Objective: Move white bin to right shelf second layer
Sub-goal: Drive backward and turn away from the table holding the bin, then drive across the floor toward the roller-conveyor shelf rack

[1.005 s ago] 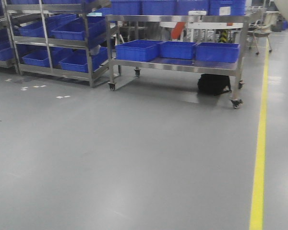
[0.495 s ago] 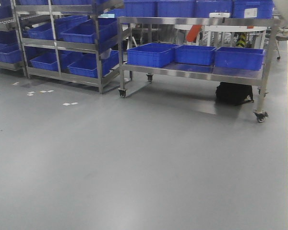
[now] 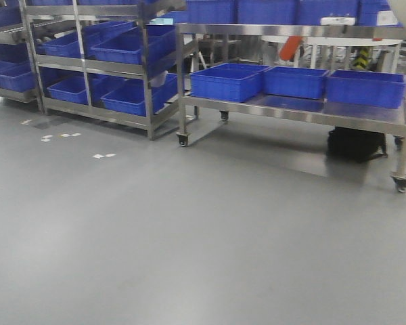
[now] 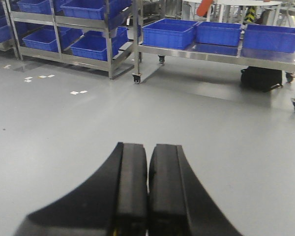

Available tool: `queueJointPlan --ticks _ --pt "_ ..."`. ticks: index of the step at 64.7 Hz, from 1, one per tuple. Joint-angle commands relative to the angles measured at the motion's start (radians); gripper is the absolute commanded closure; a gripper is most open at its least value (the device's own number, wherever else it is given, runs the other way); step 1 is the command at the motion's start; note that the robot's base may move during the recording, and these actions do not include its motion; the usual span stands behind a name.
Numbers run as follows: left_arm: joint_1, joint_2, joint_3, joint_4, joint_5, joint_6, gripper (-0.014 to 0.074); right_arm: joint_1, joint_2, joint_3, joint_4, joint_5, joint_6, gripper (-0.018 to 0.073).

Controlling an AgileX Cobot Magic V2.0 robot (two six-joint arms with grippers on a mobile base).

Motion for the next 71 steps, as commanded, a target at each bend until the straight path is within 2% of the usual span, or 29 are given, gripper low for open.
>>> queueJointPlan --ticks 1,71 --pt "-0.007 -0.015 0.027 0.000 -0.086 -0.007 0.0512 -0.006 0.004 -0.030 -0.005 -0.086 0.001 0.0501" --pt "-0.007 -0.015 0.027 0.000 -0.086 -0.007 0.0512 -0.006 0.004 -0.030 -0.005 -0.083 0.001 0.0501"
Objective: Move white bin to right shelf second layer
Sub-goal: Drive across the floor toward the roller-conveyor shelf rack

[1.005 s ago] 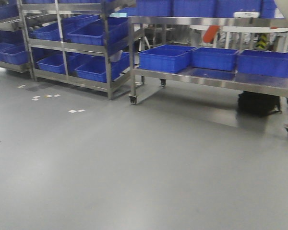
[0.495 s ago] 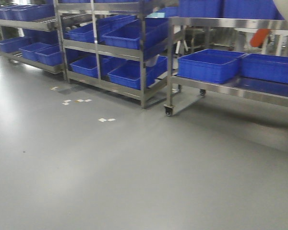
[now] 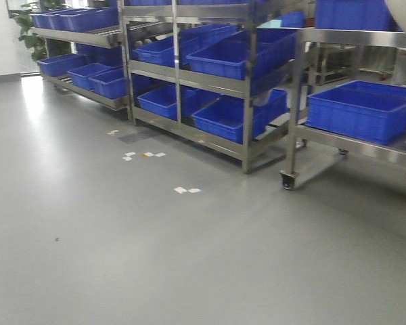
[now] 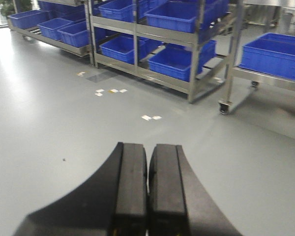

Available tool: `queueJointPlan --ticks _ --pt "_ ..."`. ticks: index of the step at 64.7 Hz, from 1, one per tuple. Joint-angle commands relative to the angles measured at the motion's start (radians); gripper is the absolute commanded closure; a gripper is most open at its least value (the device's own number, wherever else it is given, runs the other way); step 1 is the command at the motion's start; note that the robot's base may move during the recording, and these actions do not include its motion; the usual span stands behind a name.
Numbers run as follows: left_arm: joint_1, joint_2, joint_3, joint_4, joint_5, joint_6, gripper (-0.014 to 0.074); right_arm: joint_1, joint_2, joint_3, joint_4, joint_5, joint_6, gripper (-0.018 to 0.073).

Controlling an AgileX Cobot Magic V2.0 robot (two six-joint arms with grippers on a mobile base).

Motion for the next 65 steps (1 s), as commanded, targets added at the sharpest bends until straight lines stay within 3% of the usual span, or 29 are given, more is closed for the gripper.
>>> queueJointPlan --ticks 1,65 --pt "-0.007 -0.015 0.027 0.000 -0.086 -0.007 0.0512 -0.006 0.004 -0.030 -0.005 -0.090 0.001 0.0501" --pt "-0.007 -0.015 0.027 0.000 -0.086 -0.007 0.0512 -0.006 0.004 -0.030 -0.005 -0.089 0.001 0.0501"
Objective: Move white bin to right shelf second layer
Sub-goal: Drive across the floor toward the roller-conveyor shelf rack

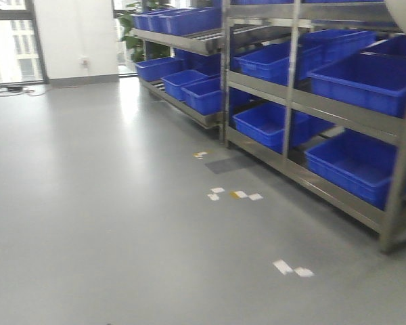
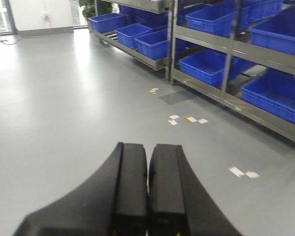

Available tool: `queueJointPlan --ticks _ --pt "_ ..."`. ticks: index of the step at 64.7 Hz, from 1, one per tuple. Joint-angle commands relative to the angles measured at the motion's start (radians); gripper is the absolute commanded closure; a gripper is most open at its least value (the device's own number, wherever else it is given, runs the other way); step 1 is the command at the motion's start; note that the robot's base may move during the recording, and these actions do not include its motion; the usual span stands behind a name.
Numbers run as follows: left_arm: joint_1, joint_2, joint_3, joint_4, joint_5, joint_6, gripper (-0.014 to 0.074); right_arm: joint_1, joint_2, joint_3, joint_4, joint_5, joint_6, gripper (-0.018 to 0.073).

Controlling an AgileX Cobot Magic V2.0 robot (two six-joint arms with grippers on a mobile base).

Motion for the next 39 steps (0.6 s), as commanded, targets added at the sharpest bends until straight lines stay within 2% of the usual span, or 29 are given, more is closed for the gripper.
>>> queueJointPlan --ticks 1,39 --pt "-0.007 -0.015 0.027 0.000 -0.086 -0.007 0.0512 -0.006 0.004 -0.030 -0.005 -0.089 0.001 0.0501" --pt "-0.007 -0.015 0.027 0.000 -0.086 -0.007 0.0512 -0.006 0.004 -0.030 -0.005 -0.089 0.001 0.0501"
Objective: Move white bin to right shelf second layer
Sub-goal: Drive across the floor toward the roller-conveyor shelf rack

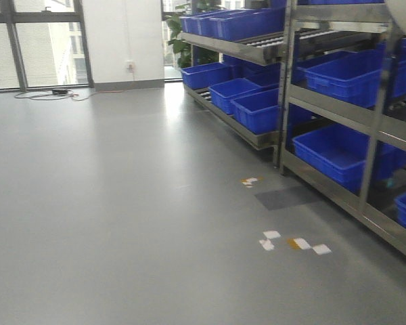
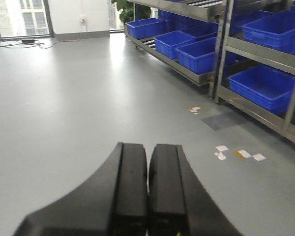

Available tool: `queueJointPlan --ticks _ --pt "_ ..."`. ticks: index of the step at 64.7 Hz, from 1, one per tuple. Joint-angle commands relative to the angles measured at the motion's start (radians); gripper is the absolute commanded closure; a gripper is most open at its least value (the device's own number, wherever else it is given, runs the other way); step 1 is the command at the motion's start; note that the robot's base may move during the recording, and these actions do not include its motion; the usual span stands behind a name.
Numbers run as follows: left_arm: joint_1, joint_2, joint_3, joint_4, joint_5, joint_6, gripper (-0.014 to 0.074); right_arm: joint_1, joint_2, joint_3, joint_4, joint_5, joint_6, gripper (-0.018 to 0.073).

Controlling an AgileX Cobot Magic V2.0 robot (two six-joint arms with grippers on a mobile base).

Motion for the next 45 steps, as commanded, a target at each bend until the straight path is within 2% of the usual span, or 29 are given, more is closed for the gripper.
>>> queueJointPlan --ticks 1,45 --pt "-0.007 -0.015 0.027 0.000 -0.086 -0.007 0.0512 -0.006 0.004 -0.030 -0.005 -0.089 0.001 0.0501" --pt "-0.007 -0.015 0.027 0.000 -0.086 -0.007 0.0512 -0.006 0.004 -0.030 -0.005 -0.089 0.001 0.0501"
